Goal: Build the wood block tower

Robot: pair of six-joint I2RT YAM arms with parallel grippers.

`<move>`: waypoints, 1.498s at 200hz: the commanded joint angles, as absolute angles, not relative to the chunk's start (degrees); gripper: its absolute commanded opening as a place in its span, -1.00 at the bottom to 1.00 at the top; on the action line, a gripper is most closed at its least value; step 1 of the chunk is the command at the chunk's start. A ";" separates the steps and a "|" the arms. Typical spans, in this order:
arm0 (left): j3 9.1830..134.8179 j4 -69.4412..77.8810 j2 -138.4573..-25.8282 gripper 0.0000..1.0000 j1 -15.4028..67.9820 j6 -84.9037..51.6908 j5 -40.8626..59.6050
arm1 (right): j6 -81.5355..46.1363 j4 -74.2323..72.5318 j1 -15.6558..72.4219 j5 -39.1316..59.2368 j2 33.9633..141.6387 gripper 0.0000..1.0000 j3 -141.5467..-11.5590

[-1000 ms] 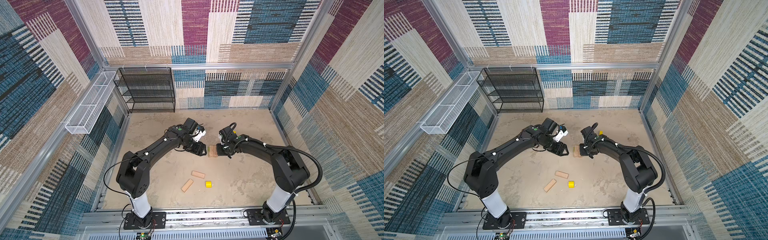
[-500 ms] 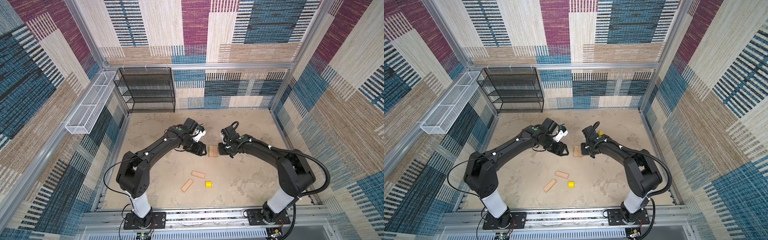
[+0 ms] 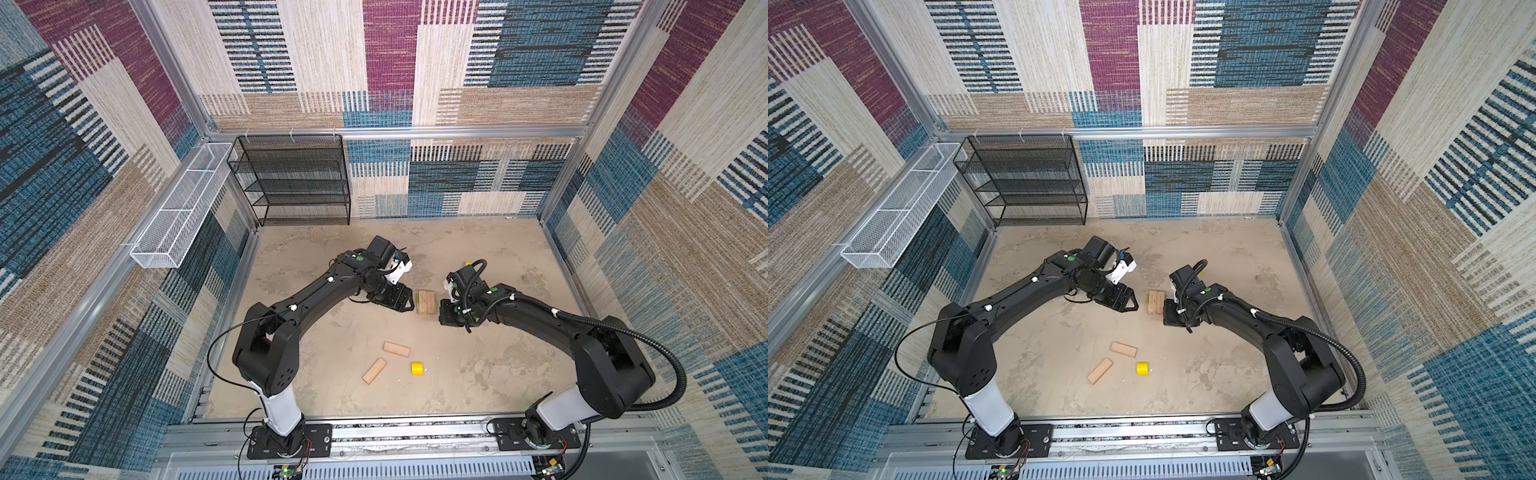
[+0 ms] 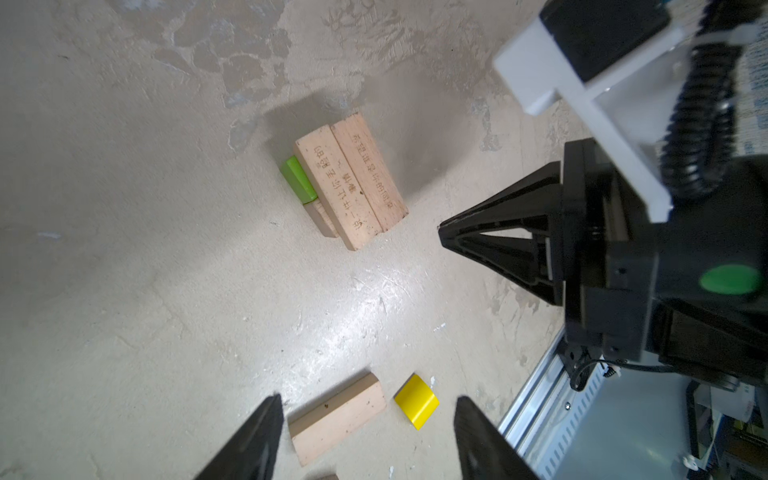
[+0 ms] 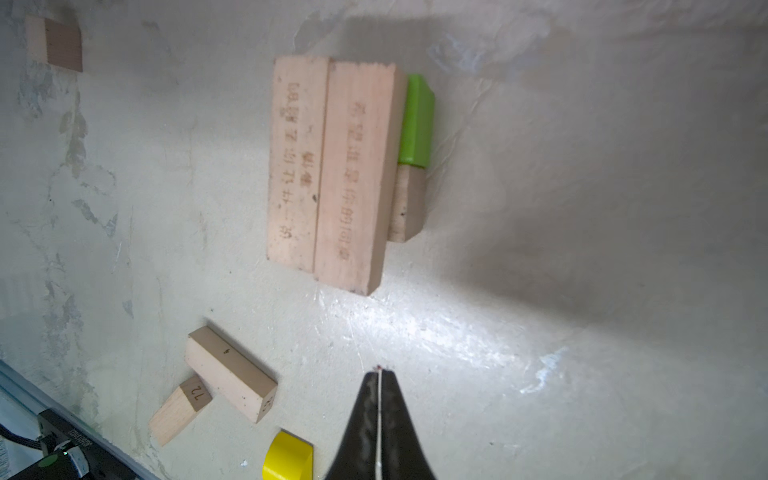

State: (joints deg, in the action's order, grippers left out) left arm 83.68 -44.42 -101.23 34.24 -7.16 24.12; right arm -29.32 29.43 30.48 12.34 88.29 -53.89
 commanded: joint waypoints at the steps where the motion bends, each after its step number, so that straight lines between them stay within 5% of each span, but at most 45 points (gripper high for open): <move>1: 84.11 -44.92 -101.26 0.39 34.08 -8.00 24.43 | -30.84 26.38 30.94 14.03 89.41 -0.83 -54.25; 299: 83.78 -44.93 -100.84 0.39 33.65 -7.99 23.81 | -28.64 29.59 30.94 11.91 92.02 -0.82 -57.61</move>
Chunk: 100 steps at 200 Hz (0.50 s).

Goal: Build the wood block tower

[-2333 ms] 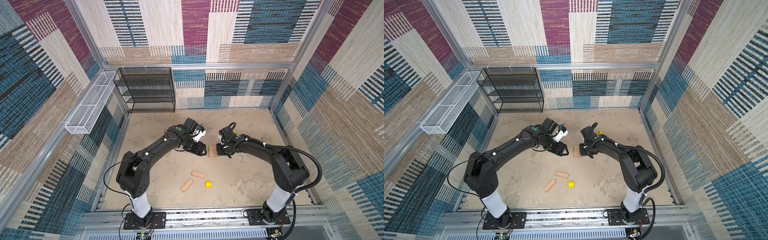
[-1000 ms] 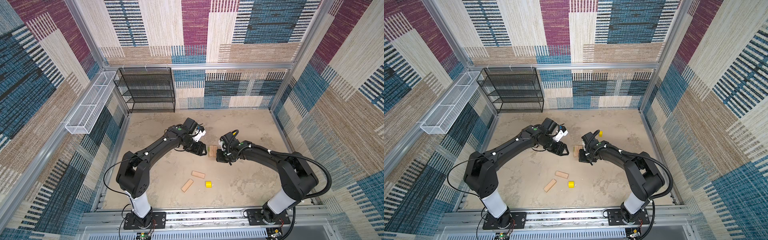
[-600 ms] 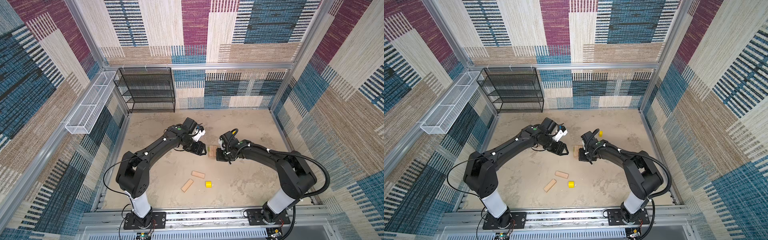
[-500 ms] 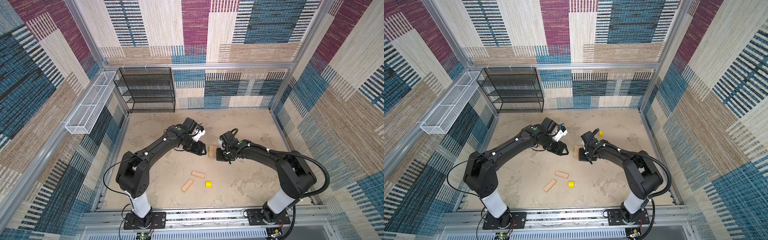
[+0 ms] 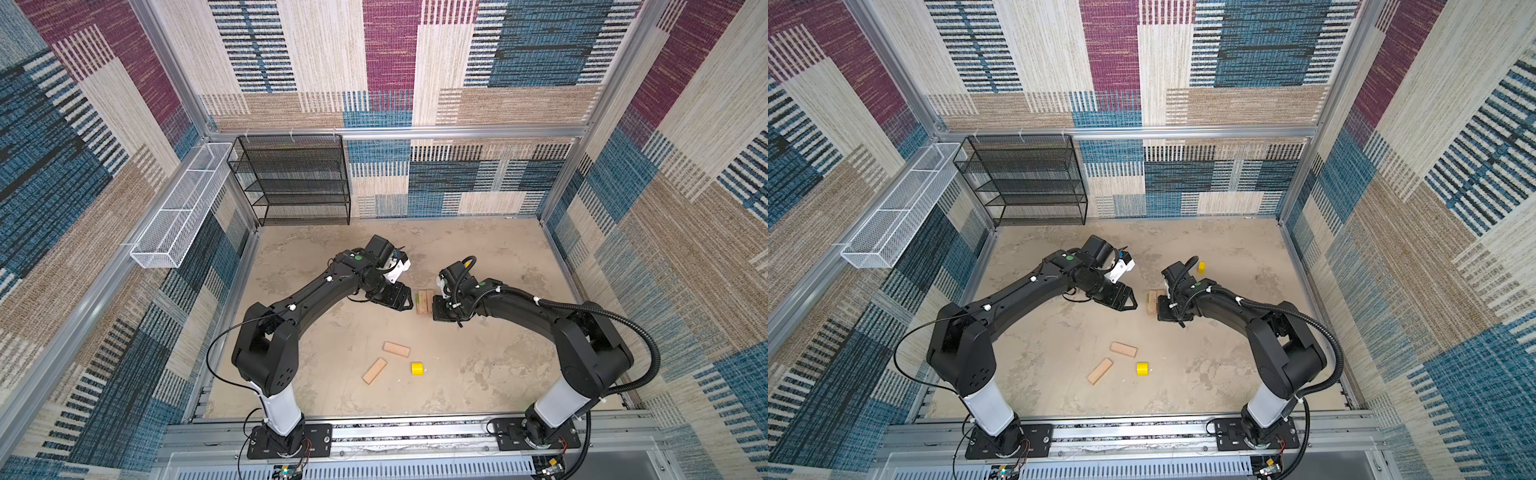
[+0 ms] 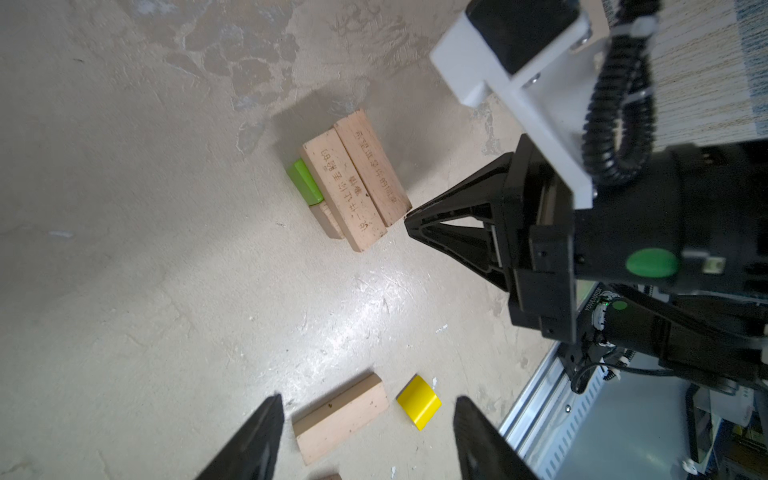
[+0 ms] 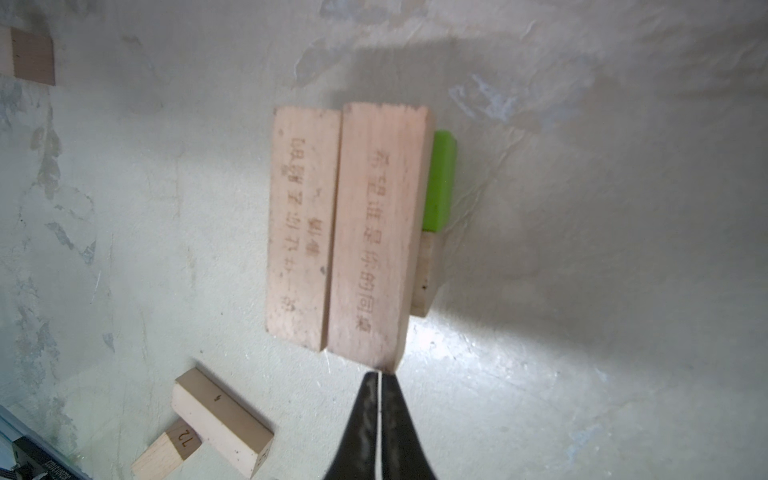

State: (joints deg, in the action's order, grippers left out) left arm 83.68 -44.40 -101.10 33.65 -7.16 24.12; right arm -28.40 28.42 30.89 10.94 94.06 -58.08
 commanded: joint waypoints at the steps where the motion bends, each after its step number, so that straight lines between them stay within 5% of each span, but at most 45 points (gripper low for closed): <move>1: 83.77 -44.96 -100.83 0.39 33.65 -7.99 23.82 | -28.65 29.60 30.94 11.93 91.93 -0.82 -57.59; 26: 84.18 -44.92 -101.51 0.34 33.52 -8.32 22.53 | -28.02 30.50 30.85 10.80 89.79 -0.81 -58.20; 100: 81.14 -35.53 -104.21 -0.38 33.44 -20.65 22.09 | -22.61 27.63 25.43 10.27 93.63 -0.84 -61.70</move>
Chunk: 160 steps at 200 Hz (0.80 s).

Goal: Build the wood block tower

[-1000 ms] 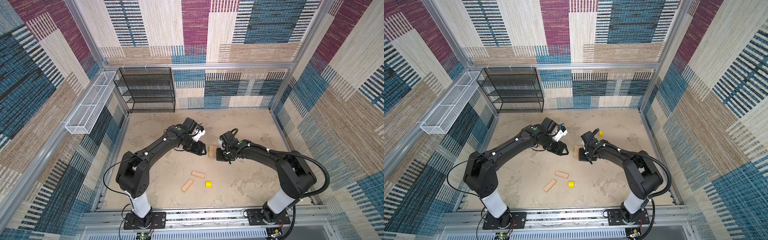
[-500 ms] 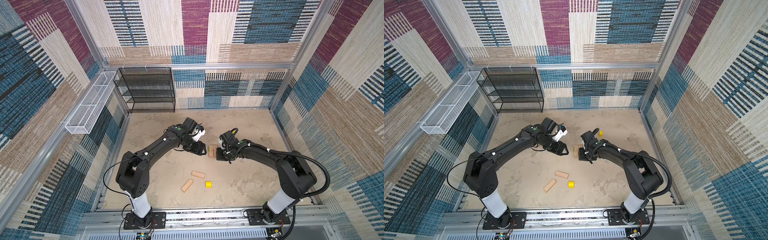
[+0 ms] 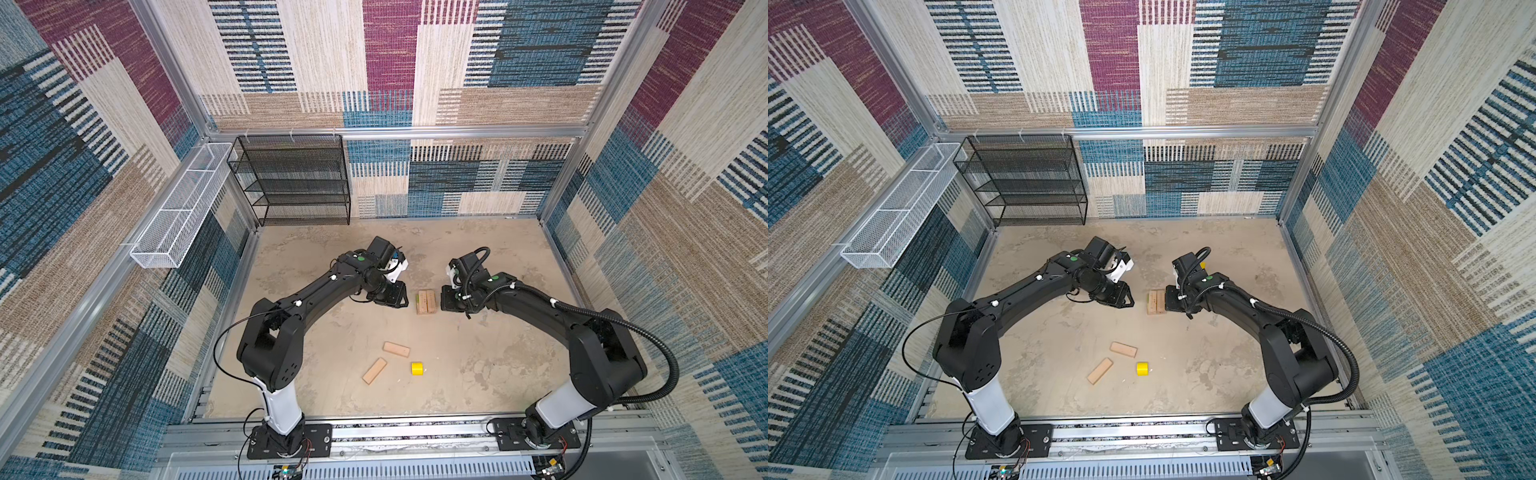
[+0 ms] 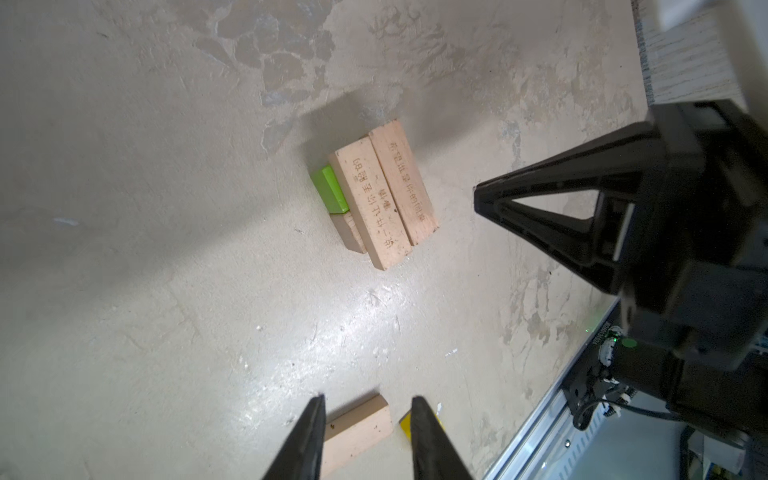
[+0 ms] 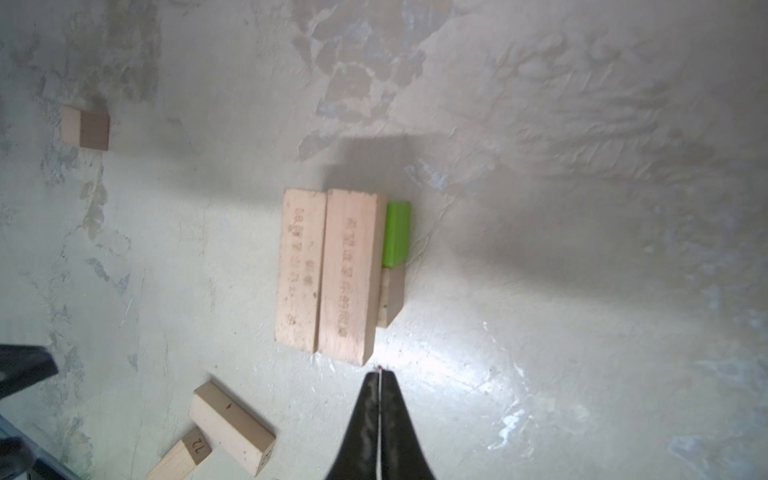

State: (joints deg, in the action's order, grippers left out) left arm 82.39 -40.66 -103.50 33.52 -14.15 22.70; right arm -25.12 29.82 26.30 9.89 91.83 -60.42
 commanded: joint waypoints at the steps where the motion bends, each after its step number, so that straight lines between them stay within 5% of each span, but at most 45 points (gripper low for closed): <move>1: 81.09 -35.34 -104.27 -0.39 33.46 -20.74 22.12 | -22.46 27.61 25.37 10.23 93.75 -0.84 -61.74; 40: 81.30 -31.18 -107.29 -0.69 33.49 -25.15 23.25 | -21.28 25.76 23.68 11.70 95.31 -0.84 -62.14; 160: 83.95 -29.71 -113.98 -0.76 33.93 -27.64 27.13 | -18.83 23.75 22.95 16.33 98.44 -0.83 -62.15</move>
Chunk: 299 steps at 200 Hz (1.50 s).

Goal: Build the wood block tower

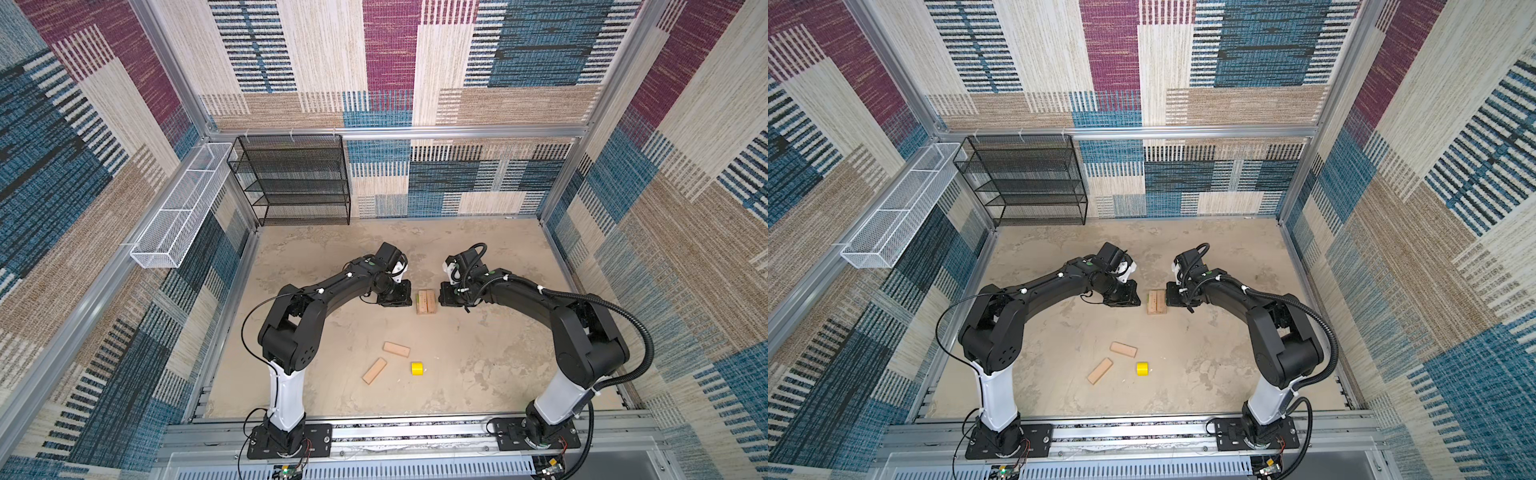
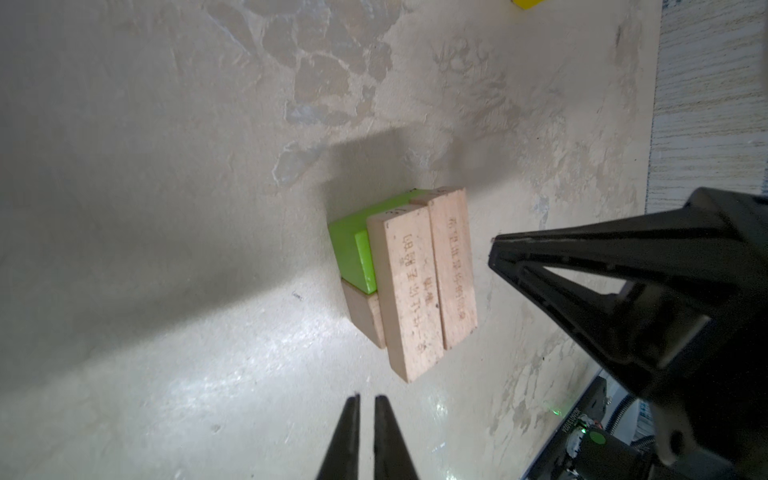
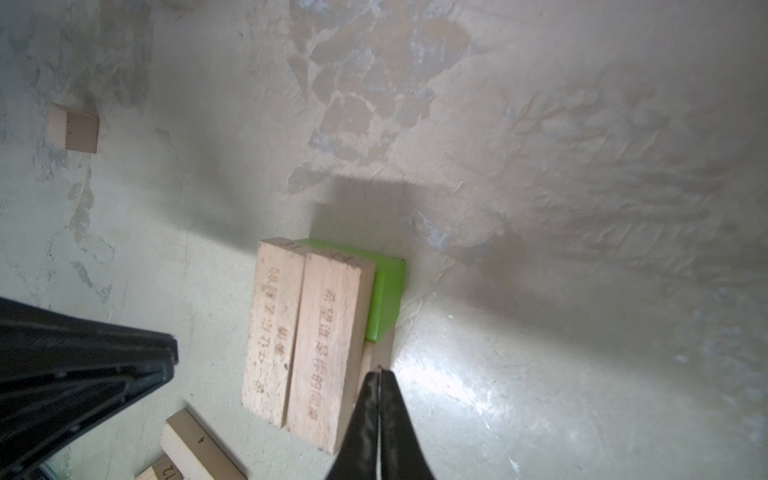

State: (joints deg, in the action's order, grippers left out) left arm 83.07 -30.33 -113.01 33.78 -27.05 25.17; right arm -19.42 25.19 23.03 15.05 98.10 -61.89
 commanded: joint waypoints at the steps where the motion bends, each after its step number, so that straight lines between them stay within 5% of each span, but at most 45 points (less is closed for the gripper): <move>1: 83.99 -29.75 -114.03 -0.76 33.93 -27.66 27.19 | -18.82 23.74 22.99 16.34 98.48 -0.83 -62.15; 299: 87.00 -29.50 -118.66 -0.77 34.54 -28.21 32.52 | -17.88 24.76 22.91 17.21 100.04 -0.83 -63.02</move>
State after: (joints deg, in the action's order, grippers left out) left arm 86.46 -29.82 -118.54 34.41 -27.44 31.90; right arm -18.13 25.15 22.90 16.49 99.96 -62.52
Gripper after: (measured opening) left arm 0.117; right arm 0.085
